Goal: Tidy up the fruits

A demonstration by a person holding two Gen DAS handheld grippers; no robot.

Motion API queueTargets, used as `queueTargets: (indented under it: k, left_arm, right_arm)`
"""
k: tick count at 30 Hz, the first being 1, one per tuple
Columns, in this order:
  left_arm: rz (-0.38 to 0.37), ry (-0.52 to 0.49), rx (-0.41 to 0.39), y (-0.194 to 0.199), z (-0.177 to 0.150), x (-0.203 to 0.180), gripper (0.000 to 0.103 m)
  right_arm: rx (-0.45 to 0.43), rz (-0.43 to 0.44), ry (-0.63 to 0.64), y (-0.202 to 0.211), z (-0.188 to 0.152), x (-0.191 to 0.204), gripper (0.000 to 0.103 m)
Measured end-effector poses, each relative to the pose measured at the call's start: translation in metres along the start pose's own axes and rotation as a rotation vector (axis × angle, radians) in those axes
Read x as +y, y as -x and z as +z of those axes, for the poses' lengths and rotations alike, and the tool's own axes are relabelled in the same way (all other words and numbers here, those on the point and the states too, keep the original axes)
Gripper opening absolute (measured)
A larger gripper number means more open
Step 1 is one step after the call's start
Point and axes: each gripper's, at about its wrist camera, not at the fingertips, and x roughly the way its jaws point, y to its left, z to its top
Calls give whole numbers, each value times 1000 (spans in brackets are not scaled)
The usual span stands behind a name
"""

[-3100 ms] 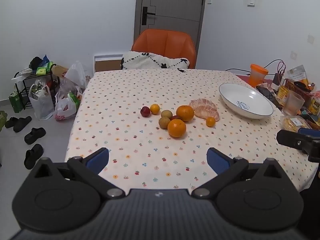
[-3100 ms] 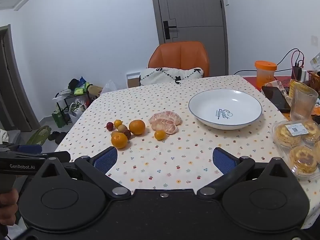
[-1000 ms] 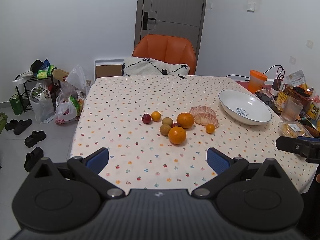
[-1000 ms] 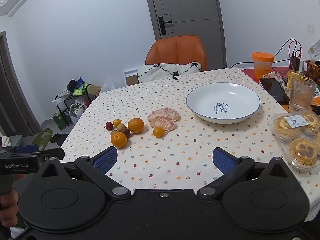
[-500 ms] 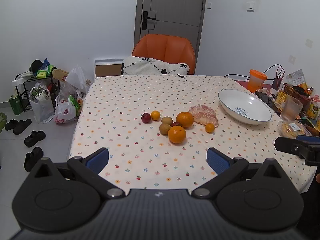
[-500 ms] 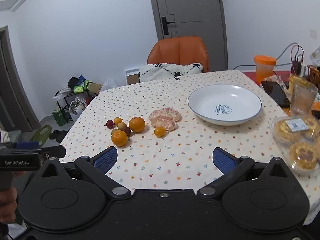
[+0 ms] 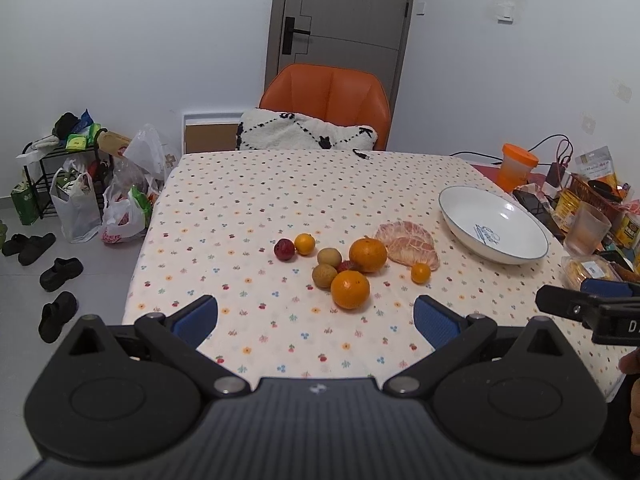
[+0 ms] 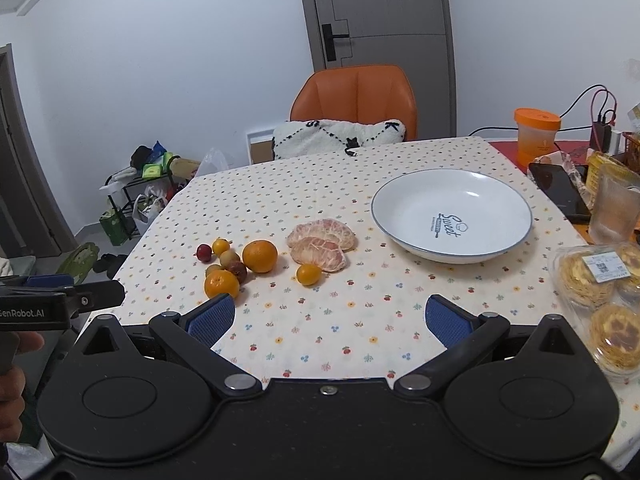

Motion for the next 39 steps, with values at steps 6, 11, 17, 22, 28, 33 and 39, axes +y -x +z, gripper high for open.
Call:
queueTargets:
  k: [6,11,17,22,28,33,39]
  left_arm:
    - [-10,12,2,-13,3,1,103]
    - [-16,20,8,-29,6,0,103]
    - [-37,36,18,-49,10,-2,101]
    - [-51,39,34,-67,11,-7,96]
    - [-63,50,50,-88,8,-9,84]
    - [-68,70,77,-103,6,-7,74]
    - [-86,62,102,-121,3,-12,65]
  right_arm:
    - [21,27,6,-17,1,-2,103]
    - [40,56,-14,-31,2,-8,103]
    - [37,74,6,-45,7,-13,103]
    - [48,110,-19,-60,9,-21,102]
    - [53,150,-16,-77,8,-23,93]
    - [69,179,5,-91,7,-20,86]
    - [84,197,-4,-106,8,-20,79]
